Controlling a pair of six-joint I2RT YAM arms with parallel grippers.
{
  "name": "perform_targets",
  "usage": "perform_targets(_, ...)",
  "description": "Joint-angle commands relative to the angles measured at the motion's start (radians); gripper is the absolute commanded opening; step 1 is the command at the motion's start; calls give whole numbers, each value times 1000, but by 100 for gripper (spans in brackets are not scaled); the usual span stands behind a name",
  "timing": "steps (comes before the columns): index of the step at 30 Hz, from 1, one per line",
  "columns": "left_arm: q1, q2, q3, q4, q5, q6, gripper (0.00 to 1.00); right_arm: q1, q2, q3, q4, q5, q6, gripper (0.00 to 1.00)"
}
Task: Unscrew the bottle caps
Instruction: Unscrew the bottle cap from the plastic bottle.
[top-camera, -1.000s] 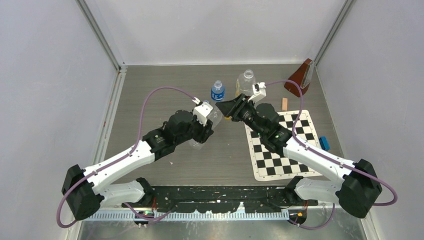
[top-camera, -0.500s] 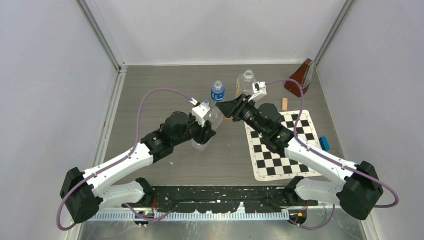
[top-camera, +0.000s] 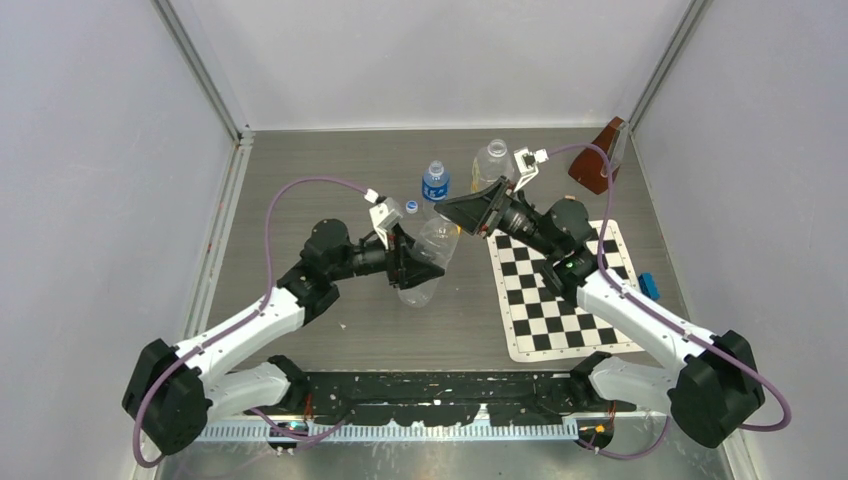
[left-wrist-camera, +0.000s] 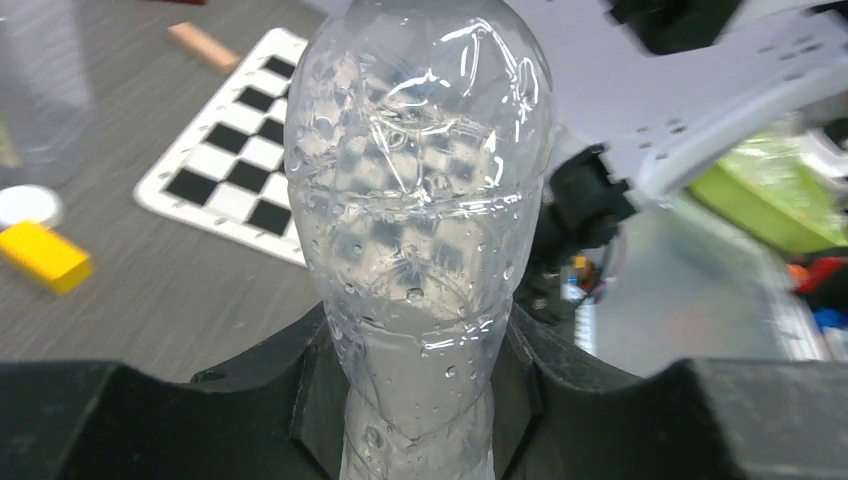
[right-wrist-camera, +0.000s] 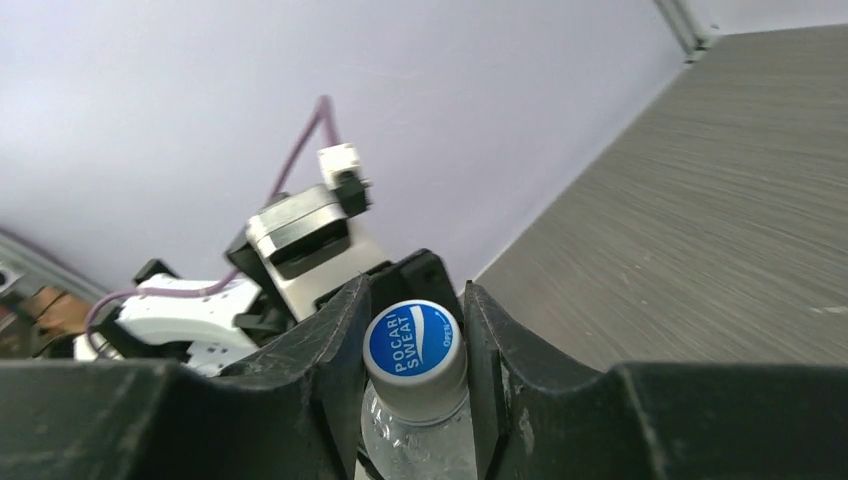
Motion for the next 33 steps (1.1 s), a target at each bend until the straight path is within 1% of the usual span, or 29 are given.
perform_targets(1, 39, 31, -16, 351, 313, -155, 0, -7, 16, 22, 282, -161, 161, 0)
perform_targets(4, 43, 61, -2, 398, 382, -203, 0, -8, 35, 27, 368, -223, 204, 0)
perform_targets(9, 55, 92, -7, 521, 436, -291, 0, -10, 58, 49, 482, -329, 278, 0)
perform_targets(10, 57, 95, -11, 554, 444, -309, 0, -11, 63, 52, 529, -356, 295, 0)
perform_targets(12, 61, 105, -16, 606, 459, -342, 0, -12, 84, 63, 626, -391, 394, 0)
perform_targets(15, 62, 132, -5, 641, 503, -382, 0, -13, 126, 81, 742, -430, 491, 0)
perform_targets(19, 65, 152, 5, 673, 539, -423, 0, -16, 139, 91, 774, -456, 527, 0)
perform_targets(22, 68, 150, 6, 655, 533, -414, 0, -36, 131, 86, 770, -436, 529, 0)
perform_targets(23, 70, 146, 9, 617, 515, -389, 0, -46, 128, 79, 757, -417, 527, 0)
perform_targets(25, 70, 118, 19, 442, 452, -275, 0, -77, 113, 58, 649, -342, 460, 17)
perform_targets(26, 70, 96, 24, 339, 393, -214, 0, -81, 90, 41, 600, -315, 432, 31)
perform_targets(27, 70, 62, 32, 204, 335, -144, 0, -82, 75, 27, 495, -261, 361, 37)
perform_targets(28, 68, 36, 40, 103, 274, -75, 0, -82, 40, 20, 434, -234, 326, 47)
perform_targets(29, 66, 15, 48, 17, 217, -21, 0, -82, 21, 11, 323, -184, 253, 51)
perform_targets(30, 65, -5, 57, -55, 161, 28, 0, -82, -16, 8, 271, -160, 216, 58)
perform_targets(31, 63, -22, 65, -110, 106, 57, 0, -82, -35, 6, 162, -111, 151, 63)
perform_targets(32, 60, -37, 68, -146, 66, 79, 0, -82, -69, 7, 113, -85, 123, 65)
perform_targets(33, 59, -47, 73, -180, 25, 95, 0, -80, -98, 15, 15, -37, 70, 68)
